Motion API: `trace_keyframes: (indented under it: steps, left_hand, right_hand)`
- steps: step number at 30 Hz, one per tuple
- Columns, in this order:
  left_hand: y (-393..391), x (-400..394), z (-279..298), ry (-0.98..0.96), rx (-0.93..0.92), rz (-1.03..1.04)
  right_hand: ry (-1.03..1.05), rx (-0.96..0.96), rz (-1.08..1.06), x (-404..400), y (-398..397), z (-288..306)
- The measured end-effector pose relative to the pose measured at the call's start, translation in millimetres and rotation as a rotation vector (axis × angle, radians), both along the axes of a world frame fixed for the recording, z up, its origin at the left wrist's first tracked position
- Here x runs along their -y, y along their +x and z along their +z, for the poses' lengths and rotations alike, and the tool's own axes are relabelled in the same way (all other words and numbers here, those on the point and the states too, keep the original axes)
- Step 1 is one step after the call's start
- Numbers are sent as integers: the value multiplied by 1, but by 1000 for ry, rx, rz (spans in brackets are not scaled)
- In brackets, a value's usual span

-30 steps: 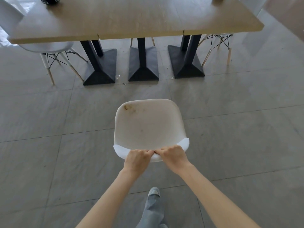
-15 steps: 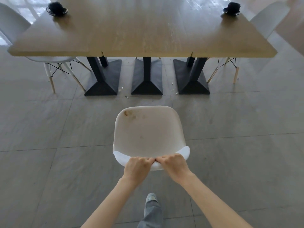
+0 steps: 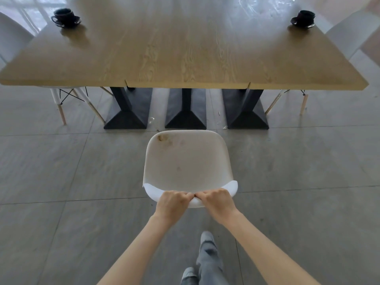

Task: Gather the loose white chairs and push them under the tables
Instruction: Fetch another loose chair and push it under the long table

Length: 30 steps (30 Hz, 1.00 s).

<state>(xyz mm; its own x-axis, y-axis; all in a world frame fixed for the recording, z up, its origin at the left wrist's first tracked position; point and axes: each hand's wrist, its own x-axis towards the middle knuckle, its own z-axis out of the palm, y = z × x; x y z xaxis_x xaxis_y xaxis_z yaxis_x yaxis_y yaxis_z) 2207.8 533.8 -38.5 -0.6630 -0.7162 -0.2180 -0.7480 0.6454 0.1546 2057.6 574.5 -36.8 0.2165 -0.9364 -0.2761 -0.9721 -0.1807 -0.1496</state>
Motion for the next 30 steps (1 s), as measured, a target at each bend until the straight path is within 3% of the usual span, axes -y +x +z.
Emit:
trace_keyframes:
  steps: [11,30]
  left_hand:
    - [-36,110,13,-114,11,-24]
    - [-85,242,11,-99,-22,63]
  right_hand:
    - [-18,2,5,111,-34,-3]
    - [-21,29,6,248,-82,-4]
